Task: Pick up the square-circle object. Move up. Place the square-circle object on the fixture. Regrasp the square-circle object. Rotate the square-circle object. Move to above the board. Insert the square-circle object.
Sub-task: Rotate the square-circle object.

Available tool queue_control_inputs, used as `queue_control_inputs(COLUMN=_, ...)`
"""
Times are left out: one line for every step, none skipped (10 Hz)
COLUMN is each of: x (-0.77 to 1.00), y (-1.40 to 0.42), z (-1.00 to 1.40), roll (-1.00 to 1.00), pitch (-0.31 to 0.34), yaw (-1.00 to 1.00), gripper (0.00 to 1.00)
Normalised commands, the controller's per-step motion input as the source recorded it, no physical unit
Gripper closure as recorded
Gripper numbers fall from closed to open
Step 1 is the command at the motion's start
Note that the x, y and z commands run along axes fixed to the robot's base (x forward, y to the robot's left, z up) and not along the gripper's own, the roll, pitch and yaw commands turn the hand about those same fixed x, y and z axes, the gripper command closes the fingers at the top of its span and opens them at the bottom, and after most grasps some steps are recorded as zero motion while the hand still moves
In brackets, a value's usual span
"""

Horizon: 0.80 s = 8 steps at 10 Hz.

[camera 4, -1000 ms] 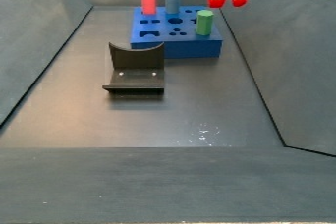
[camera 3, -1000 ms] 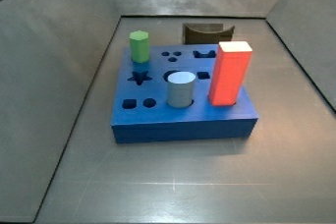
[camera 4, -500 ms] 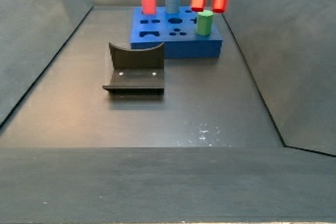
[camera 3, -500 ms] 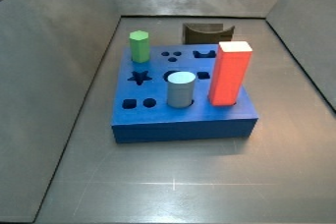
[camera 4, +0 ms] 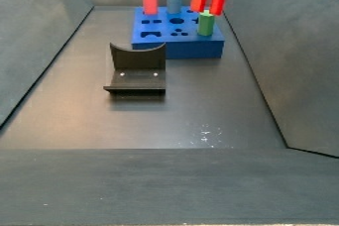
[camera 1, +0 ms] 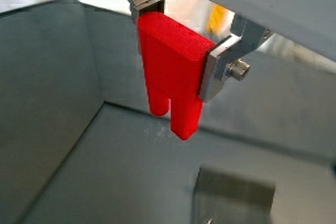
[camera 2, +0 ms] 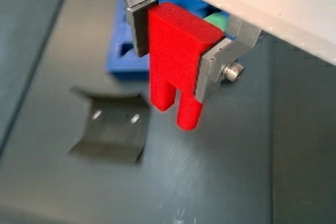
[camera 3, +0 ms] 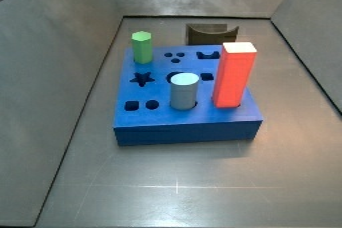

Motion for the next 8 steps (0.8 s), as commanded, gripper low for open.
queue_control_inputs(x=-0.01, y=0.03, z=0.04, roll=-0.98, pitch=0.468, yaw=-1.00, gripper=1.00)
queue_control_inputs(x=0.01, y=0.03, z=0.04, roll=-0.90, pitch=0.494, yaw=-0.88, gripper=1.00)
queue_control_inputs(x=0.03, y=0.02, z=0.04, roll=-0.65, pitch=0.434, yaw=-0.61, gripper=1.00)
queue_control_inputs(x=0.05, y=0.01, z=0.03, roll=-0.43, pitch=0.348, yaw=-0.38, gripper=1.00)
queue_control_inputs(x=0.06, y=0.01, z=0.00, roll=-0.28, pitch=0.253, yaw=-0.22, gripper=1.00)
queue_control_inputs(x=-0.10, y=0.03, z=0.00, roll=-0.03, pitch=0.024, yaw=-1.00, gripper=1.00)
queue_control_inputs(x=-0.12, y=0.02, z=0.02, roll=-0.02, pitch=0.015, yaw=-1.00, gripper=1.00)
queue_control_inputs(x=-0.10, y=0.02, z=0.03, roll=-0.02, pitch=0.014, yaw=-1.00, gripper=1.00)
